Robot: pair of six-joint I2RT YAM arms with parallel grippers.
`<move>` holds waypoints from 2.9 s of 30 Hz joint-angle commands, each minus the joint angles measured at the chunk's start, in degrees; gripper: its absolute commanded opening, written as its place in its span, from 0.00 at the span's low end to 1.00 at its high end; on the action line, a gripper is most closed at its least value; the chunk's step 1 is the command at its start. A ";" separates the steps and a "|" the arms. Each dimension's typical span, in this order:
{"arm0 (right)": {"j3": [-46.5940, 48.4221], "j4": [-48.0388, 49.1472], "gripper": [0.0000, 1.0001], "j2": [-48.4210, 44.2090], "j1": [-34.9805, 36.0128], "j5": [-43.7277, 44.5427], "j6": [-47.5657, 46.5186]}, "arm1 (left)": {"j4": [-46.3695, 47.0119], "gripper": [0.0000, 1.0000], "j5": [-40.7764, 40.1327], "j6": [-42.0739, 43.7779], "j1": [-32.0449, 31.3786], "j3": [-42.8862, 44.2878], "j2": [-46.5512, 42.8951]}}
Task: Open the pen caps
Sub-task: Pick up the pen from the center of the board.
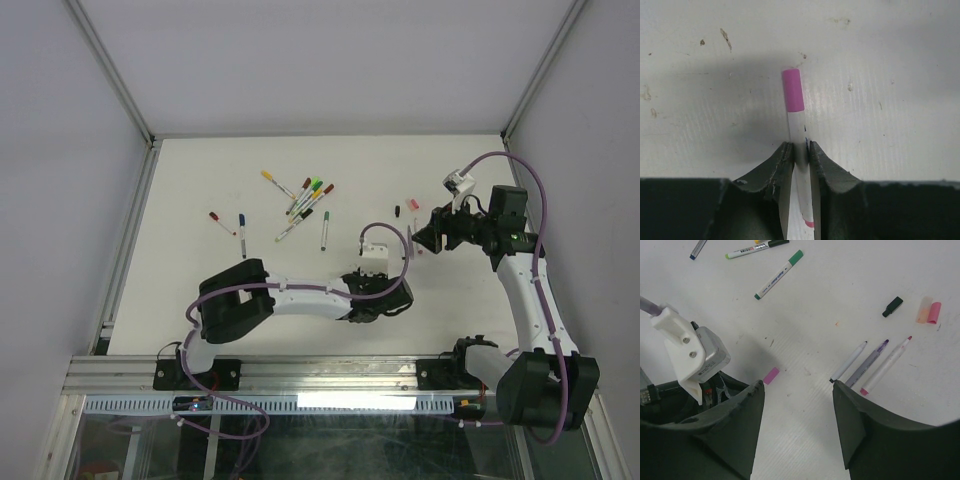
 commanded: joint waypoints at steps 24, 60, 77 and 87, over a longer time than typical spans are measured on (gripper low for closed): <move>2.96 0.55 0.60 -0.13 -0.49 -1.27 -0.75 | -1.62 0.37 3.54 5.47 9.02 -11.10 -5.97; -8.67 22.28 0.60 6.92 8.43 -15.21 15.93 | 7.87 0.00 9.71 7.98 11.98 -14.68 -10.55; -10.34 28.42 0.65 20.42 12.92 -12.53 23.30 | 21.73 0.00 11.25 3.18 14.53 -24.56 -20.36; -9.29 28.31 0.65 22.94 15.82 -9.92 24.69 | 26.81 0.00 13.78 1.50 15.41 -26.87 -21.22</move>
